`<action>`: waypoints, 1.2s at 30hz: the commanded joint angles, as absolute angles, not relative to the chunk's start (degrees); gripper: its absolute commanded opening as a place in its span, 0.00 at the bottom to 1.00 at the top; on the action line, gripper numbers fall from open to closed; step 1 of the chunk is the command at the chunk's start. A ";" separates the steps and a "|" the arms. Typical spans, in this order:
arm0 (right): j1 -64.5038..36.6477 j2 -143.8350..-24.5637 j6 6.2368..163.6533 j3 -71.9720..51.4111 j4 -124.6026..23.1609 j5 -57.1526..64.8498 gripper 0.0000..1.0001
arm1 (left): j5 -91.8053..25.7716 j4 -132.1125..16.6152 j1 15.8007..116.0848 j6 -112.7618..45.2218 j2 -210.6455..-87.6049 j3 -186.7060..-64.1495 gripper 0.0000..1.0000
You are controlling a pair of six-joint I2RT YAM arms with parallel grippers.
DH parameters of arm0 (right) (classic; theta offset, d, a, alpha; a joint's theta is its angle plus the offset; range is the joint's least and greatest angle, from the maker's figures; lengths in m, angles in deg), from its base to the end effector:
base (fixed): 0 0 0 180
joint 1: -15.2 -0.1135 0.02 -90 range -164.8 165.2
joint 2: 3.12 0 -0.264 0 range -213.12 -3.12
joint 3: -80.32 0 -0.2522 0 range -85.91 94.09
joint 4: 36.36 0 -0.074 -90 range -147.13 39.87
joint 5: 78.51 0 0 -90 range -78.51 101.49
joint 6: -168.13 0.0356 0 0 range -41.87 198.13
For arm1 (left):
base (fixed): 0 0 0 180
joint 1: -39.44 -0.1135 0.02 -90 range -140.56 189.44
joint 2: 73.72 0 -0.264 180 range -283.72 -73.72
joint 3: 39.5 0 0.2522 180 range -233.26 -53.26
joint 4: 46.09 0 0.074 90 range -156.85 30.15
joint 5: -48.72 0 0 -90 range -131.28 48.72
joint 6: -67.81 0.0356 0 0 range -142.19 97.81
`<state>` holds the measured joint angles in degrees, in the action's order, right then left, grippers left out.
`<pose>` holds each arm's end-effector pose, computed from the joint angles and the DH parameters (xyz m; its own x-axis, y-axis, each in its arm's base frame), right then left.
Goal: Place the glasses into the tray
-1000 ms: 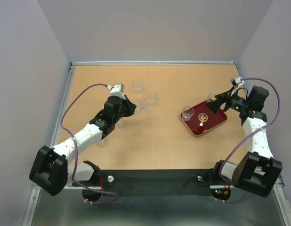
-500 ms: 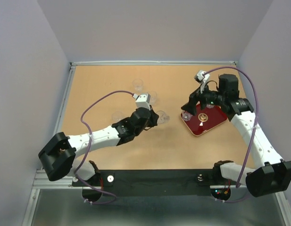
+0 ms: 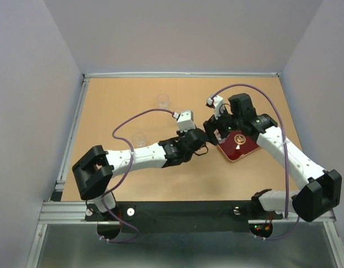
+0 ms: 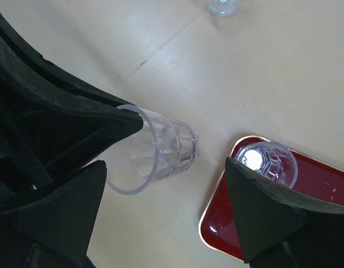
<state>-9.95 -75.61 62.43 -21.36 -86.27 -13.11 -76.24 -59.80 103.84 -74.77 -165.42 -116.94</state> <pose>0.2362 0.1273 0.3169 -0.4284 -0.4729 -0.7699 -0.8030 0.5900 0.0844 0.1754 -0.3189 0.2669 -0.5365 -0.3867 -0.7501 0.1553 0.8284 -0.5381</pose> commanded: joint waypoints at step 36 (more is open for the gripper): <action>-12.75 -79.06 62.93 -17.89 -86.07 0.15 0.01 | -71.08 -57.93 104.75 -74.75 -161.00 -117.95 0.27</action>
